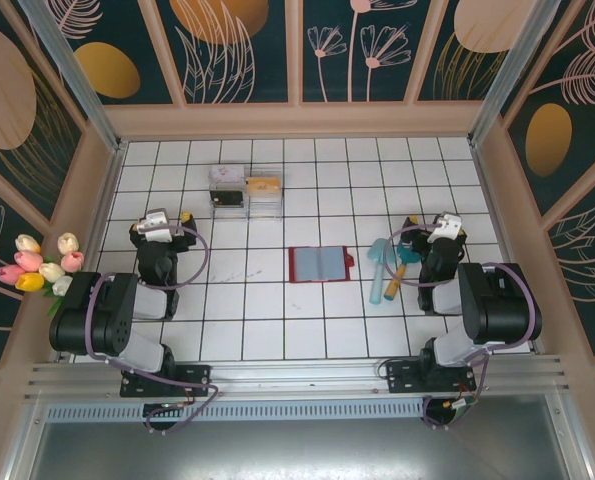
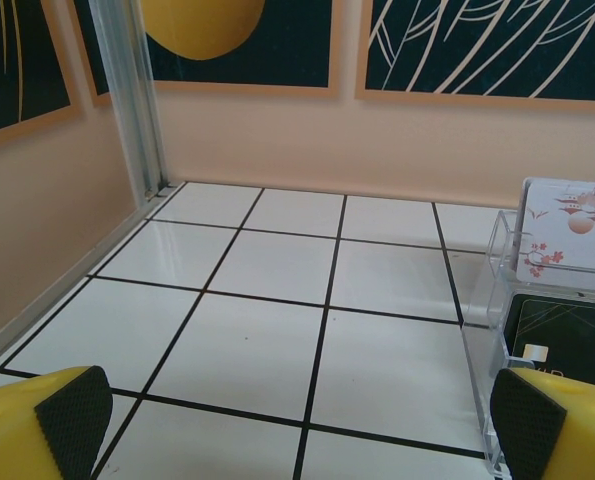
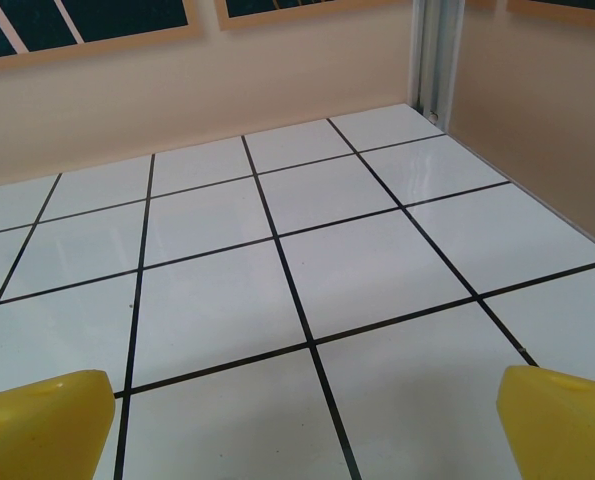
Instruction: Take the credit cards out of the card holder
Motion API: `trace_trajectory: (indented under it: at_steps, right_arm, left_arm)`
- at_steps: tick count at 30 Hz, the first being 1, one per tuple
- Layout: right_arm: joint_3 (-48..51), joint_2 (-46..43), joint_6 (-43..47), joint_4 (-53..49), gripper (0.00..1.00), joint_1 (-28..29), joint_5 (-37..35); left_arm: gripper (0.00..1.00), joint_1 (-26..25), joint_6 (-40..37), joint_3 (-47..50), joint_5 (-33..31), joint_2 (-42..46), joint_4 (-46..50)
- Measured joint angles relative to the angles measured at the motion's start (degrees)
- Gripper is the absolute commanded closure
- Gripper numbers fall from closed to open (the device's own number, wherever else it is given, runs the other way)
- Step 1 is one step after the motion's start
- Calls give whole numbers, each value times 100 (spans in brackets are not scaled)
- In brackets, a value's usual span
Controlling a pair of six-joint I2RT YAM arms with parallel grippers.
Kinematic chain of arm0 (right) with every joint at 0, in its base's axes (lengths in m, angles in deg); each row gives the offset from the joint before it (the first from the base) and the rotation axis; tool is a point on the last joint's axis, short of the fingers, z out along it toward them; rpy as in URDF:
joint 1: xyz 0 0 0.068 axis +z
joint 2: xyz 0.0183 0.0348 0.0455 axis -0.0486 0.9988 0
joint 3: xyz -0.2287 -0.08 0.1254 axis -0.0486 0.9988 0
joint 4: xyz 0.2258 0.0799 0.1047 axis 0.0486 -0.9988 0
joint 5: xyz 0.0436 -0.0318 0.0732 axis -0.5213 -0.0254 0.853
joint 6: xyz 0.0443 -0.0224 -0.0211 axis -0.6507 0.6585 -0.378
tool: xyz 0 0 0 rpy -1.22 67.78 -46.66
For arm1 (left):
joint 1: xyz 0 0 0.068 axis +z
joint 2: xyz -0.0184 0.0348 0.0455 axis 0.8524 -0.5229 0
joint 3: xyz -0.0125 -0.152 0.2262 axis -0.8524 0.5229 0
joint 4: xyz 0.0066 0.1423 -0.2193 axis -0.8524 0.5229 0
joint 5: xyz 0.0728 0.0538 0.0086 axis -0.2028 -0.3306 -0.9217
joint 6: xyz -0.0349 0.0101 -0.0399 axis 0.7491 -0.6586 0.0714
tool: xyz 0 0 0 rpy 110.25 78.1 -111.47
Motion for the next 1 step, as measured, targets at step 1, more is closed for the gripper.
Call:
trace_trajectory:
  at_steps: [1]
  right_arm:
    - [0, 0, 0, 0, 1, 0, 0]
  left_arm:
    - [1, 0, 0, 0, -2, 0, 7]
